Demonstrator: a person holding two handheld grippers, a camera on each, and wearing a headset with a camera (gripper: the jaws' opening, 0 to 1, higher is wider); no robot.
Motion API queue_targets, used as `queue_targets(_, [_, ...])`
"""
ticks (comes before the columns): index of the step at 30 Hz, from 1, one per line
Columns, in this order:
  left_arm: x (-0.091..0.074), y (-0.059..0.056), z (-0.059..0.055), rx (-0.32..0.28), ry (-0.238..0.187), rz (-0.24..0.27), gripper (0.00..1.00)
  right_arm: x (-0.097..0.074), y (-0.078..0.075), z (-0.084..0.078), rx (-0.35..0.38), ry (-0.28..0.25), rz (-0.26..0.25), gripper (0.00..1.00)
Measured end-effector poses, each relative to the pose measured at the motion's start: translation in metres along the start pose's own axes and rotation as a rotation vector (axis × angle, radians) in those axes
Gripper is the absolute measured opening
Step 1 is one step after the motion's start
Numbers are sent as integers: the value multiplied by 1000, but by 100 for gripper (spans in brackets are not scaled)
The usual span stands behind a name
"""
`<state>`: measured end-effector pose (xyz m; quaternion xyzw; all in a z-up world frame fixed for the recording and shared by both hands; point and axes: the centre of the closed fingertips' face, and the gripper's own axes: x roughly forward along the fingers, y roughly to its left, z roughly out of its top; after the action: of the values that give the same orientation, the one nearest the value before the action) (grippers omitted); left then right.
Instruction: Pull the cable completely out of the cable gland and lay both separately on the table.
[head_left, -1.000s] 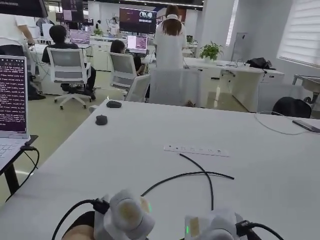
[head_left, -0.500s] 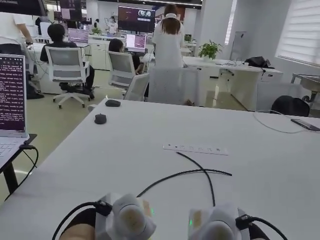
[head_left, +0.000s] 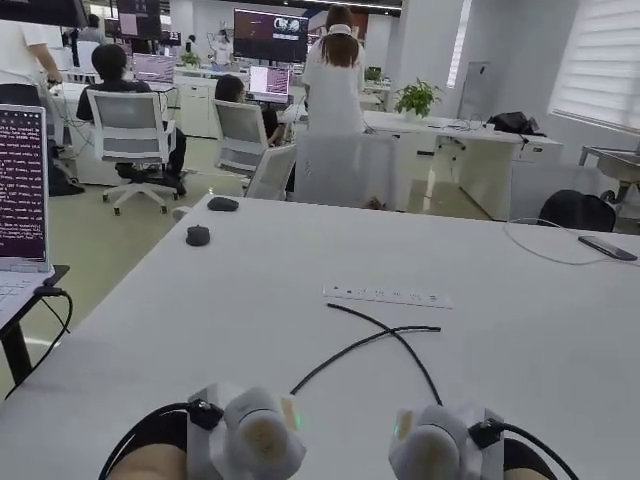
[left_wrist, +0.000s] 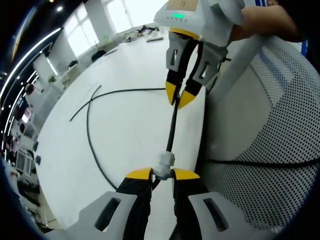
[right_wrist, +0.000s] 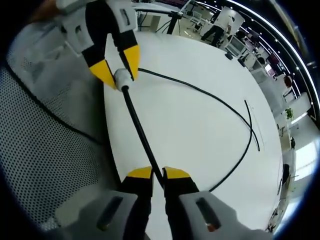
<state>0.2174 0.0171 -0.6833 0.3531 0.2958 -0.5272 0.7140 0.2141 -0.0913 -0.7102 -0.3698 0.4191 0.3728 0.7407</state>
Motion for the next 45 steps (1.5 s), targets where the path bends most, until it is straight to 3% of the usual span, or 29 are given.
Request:
queue_targets(10, [-1, 4, -3, -5, 13, 20, 16, -3, -16, -30, 62, 115, -58, 6])
queue_targets(14, [-1, 5, -3, 8, 22, 27, 16, -2, -11, -33, 76, 137, -41, 9])
queue_targets(16, [-1, 4, -5, 16, 28, 28, 16, -1, -7, -31, 47, 139, -32, 15])
queue_targets(17, [-1, 4, -4, 18, 27, 25, 16, 0, -6, -27, 41, 124, -25, 18])
queue_targets(22, [0, 0, 1, 34, 11, 16, 16, -1, 15, 18, 35, -80, 77, 24])
queue_targets(23, [0, -1, 2, 40, 9, 13, 16, -2, 21, 30, 44, -135, 105, 25])
queue_targets(26, [0, -4, 4, 53, -3, 1, 16, -9, 30, 50, 8, -226, 143, 23])
queue_targets(38, [0, -12, 16, 86, -51, -23, 16, -19, 39, 77, -36, -350, 163, 18])
queue_targets(45, [-1, -10, 18, 87, -62, -14, 16, -18, 44, 76, -51, -344, 183, 8])
